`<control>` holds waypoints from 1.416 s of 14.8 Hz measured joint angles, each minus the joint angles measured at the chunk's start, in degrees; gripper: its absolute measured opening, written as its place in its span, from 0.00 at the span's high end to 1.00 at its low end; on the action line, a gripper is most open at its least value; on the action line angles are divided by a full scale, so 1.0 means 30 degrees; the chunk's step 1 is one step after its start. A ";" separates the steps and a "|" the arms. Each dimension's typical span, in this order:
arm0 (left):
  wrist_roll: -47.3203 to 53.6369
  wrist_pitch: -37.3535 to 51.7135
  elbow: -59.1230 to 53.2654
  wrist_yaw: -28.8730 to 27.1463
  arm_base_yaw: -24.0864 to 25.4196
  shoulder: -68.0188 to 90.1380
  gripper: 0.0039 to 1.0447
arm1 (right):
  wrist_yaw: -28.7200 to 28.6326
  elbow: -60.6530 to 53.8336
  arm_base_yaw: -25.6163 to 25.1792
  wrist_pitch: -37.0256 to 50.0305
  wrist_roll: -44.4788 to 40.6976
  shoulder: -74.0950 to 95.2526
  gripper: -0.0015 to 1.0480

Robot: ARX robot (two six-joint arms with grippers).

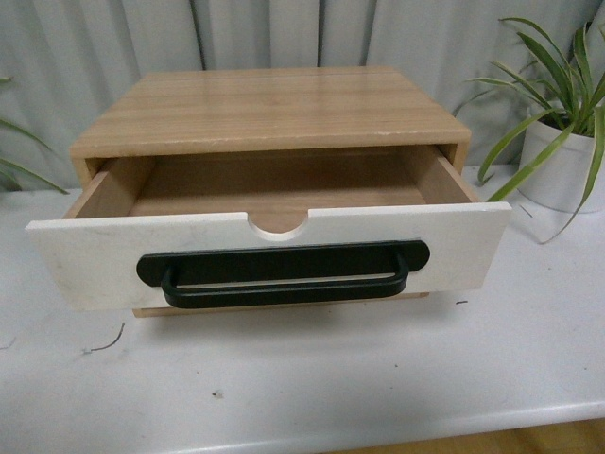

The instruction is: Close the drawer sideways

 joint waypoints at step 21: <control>0.4685 0.0517 0.0386 0.0175 -0.5974 0.3308 0.06 | 0.7395 0.3016 0.7839 0.0809 0.0138 0.9551 0.06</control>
